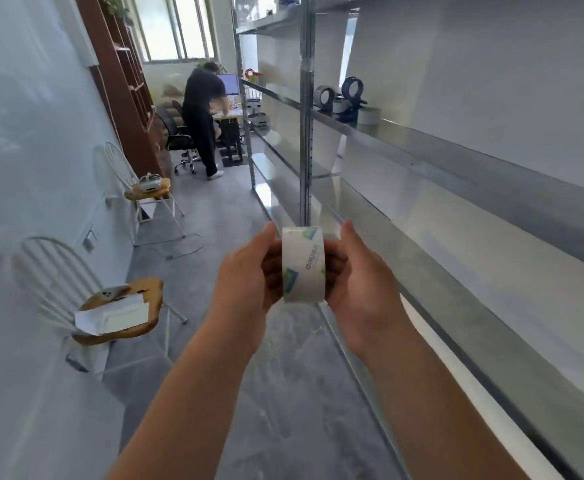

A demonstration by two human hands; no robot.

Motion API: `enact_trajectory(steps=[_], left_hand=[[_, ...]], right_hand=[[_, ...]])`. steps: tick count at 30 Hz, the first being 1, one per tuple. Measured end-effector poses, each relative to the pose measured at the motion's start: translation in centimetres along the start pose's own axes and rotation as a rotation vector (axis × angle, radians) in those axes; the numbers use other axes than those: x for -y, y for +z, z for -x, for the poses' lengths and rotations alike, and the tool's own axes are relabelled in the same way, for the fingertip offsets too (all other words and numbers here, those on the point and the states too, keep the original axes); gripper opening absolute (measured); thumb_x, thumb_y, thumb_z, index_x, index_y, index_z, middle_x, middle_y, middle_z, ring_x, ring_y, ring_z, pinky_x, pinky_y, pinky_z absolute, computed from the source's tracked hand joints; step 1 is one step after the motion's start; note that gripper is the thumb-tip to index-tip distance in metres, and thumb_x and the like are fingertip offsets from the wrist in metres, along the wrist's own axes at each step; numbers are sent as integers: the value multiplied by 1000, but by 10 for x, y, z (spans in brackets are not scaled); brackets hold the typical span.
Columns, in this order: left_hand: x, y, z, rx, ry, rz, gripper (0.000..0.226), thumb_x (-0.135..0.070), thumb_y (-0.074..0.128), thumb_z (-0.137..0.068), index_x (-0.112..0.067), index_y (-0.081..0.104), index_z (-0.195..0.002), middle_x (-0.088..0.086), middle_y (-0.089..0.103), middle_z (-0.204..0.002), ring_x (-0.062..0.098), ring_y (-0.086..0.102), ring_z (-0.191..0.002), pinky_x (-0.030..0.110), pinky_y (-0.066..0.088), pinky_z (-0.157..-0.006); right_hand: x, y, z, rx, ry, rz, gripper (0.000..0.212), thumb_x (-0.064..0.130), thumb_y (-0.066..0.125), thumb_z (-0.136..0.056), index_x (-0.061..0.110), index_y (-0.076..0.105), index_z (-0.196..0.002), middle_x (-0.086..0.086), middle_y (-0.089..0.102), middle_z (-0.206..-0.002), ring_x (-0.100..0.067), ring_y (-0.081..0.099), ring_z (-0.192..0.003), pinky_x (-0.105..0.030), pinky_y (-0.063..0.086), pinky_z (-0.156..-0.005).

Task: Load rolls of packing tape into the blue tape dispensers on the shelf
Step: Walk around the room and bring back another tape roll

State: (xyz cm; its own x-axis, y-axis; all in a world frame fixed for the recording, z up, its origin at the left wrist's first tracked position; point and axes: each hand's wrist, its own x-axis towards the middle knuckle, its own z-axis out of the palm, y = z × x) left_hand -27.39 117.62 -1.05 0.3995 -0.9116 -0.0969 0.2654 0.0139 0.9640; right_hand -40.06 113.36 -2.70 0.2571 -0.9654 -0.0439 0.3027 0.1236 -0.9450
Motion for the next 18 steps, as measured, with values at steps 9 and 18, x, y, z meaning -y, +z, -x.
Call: enact_trajectory(steps=[9,18], left_hand=[[-32,-93,-70,-21,63,26,42,-40,52,-102,-12,79,-86,13,79,-85,26,76,-78,43,58,-78],[-41,-135,-133,-53,75,35,42,-41,51,-102,-10,77,-92,14,79,-86,27,75,-80,44,57,-78]], right_hand=[[-26,100,-66,105,-4,-15,57,51,39,-105,10,79,-106,-14,80,-101,-30,75,-99,-47,58,-89],[-42,149,-126,144,42,-41,58,50,41,-105,6,77,-110,-19,79,-104,-32,73,-98,-50,57,-93]])
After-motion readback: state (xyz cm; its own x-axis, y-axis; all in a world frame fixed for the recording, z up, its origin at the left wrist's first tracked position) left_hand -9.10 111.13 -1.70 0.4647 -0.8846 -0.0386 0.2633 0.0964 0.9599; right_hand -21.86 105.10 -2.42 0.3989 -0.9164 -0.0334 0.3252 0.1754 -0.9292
